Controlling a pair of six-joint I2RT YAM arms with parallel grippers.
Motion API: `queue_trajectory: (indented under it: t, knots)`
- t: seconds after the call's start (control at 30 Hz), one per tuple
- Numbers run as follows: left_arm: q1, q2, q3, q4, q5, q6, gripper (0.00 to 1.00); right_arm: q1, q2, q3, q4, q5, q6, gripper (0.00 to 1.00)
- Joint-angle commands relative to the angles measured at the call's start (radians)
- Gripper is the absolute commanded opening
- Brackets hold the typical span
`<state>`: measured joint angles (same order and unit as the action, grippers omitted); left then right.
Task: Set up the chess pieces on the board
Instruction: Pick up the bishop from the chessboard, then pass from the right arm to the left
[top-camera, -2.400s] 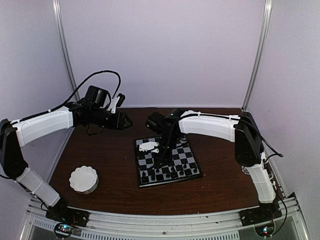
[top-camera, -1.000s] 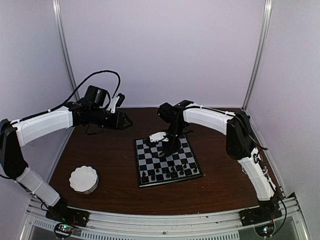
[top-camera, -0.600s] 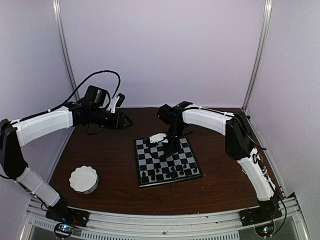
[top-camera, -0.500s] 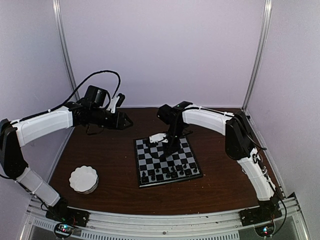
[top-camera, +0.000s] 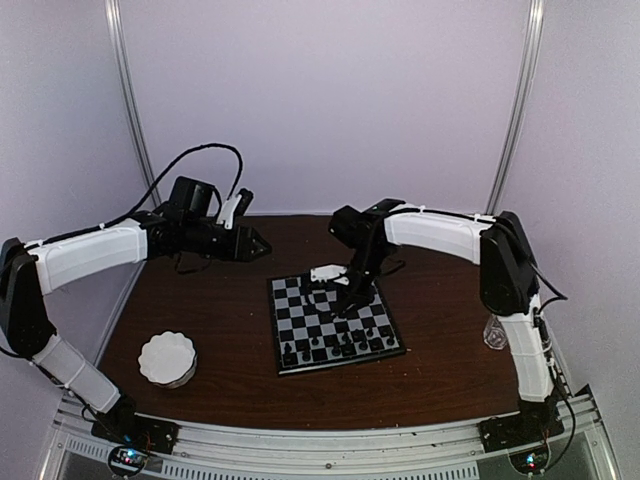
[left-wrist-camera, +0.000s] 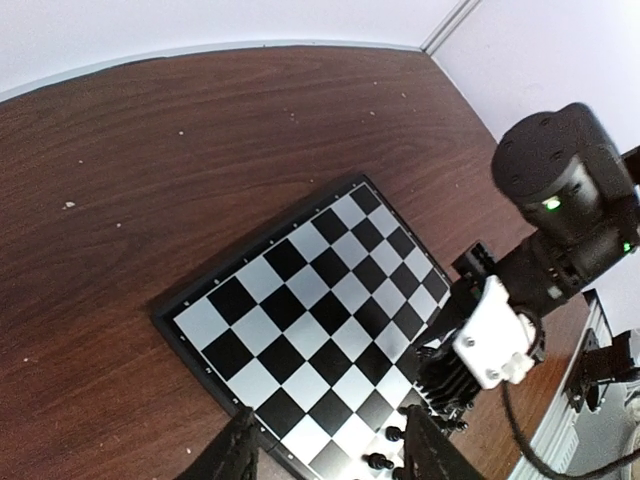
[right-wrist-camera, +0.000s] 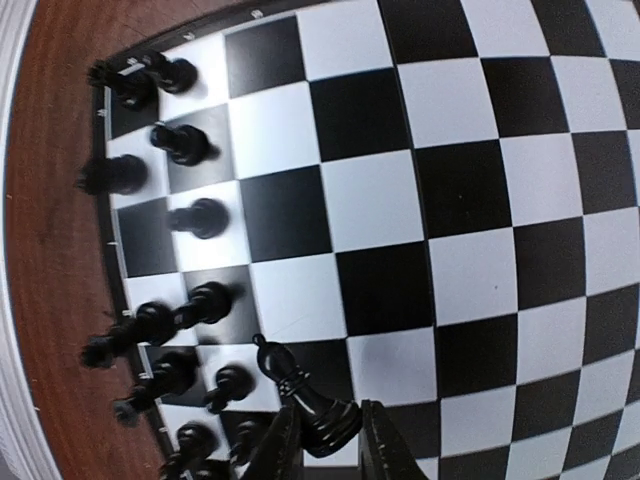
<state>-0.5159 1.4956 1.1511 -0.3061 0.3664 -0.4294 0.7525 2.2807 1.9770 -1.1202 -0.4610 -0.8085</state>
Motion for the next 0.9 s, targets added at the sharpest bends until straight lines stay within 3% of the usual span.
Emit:
queue_trajectory:
  t: [0.0, 0.23, 0.53, 0.7, 0.87]
  knots:
    - [0.008, -0.045, -0.065, 0.198, 0.084, -0.019, 0.51, -0.024, -0.193, -0.073, 0.06, -0.121, 0.131, 0.17]
    - [-0.136, -0.073, -0.096, 0.365, 0.092, -0.037, 0.52, -0.083, -0.406, -0.252, 0.225, -0.252, 0.369, 0.17]
    - [-0.322, -0.091, -0.2, 0.669, -0.095, -0.194, 0.53, -0.133, -0.52, -0.346, 0.336, -0.372, 0.518, 0.18]
    - [-0.356, -0.038, -0.178, 0.692, -0.13, -0.242, 0.52, -0.137, -0.541, -0.375, 0.367, -0.399, 0.537, 0.18]
    - [-0.359, 0.017, -0.141, 0.686, -0.105, -0.277, 0.43, -0.137, -0.564, -0.405, 0.393, -0.419, 0.549, 0.19]
